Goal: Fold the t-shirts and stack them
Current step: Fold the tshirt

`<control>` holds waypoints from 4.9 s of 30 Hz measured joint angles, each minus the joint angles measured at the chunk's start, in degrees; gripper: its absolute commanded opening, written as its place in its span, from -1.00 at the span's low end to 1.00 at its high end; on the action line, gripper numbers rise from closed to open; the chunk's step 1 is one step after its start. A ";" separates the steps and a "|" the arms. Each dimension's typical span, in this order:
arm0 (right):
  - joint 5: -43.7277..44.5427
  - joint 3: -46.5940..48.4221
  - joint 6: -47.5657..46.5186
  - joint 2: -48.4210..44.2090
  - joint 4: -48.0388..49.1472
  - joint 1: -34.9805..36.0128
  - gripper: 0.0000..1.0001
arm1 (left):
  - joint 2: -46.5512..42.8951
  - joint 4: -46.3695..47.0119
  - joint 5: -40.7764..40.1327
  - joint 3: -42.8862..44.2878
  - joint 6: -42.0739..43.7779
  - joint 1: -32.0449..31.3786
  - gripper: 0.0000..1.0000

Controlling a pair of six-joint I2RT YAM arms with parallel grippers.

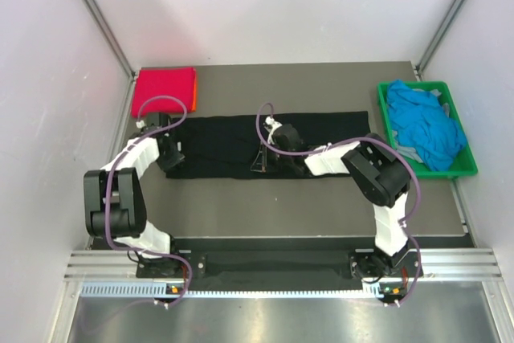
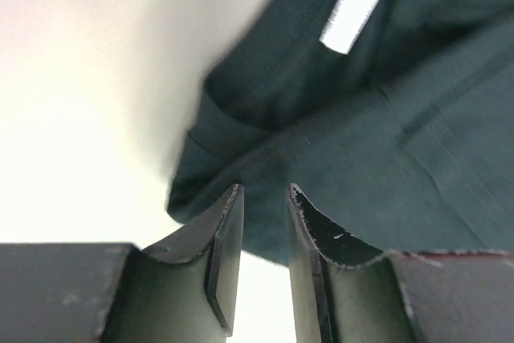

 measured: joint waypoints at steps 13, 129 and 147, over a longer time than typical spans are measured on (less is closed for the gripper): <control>2.43 -3.23 -0.68 -1.51 2.82 -0.09 -1.00 | 5.57 3.74 -11.06 -0.13 -1.55 -1.14 -0.34; 26.47 -14.21 -11.47 -27.78 -43.47 -34.86 -0.75 | 3.21 10.84 -6.75 -3.72 -4.92 -8.87 -0.22; 28.13 -17.75 -8.70 -31.80 -43.06 -42.47 -0.77 | 3.65 10.91 -10.16 -3.41 -7.48 -9.20 -0.22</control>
